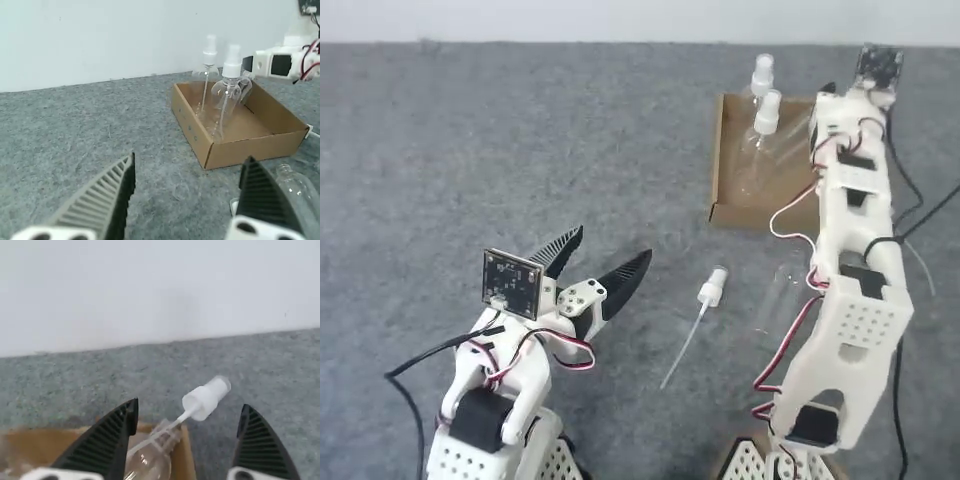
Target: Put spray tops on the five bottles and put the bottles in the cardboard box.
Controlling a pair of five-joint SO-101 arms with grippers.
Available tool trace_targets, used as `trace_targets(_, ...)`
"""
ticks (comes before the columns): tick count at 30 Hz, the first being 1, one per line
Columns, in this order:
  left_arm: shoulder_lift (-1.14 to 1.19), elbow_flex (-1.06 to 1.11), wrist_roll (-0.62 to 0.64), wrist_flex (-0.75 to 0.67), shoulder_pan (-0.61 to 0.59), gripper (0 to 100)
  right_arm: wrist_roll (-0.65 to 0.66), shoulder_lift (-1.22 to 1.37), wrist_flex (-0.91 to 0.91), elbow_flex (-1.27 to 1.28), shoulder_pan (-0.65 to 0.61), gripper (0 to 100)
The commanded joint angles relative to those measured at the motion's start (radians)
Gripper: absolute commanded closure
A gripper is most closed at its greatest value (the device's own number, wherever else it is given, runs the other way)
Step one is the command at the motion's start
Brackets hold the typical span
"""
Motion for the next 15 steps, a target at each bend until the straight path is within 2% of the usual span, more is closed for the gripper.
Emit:
trace_targets(1, -0.014, -0.008, -0.009, 0.0, -0.006, 69, -0.018, -0.11, 0.232, -0.157, -0.027, 73.4)
trace_targets(6, -0.014, -0.008, -0.009, 0.0, -0.006, 69, -0.137, -0.11, 0.535, -0.341, -0.044, 73.5)
trace_targets(8, -0.014, -0.008, -0.009, 0.0, -0.006, 69, -0.15, -0.108, 0.599, -0.385, -0.061, 73.5)
trace_targets(15, -0.014, -0.008, -0.009, 0.002, -0.006, 69, -0.15, 0.018, 0.552, -0.485, -0.082, 74.8)
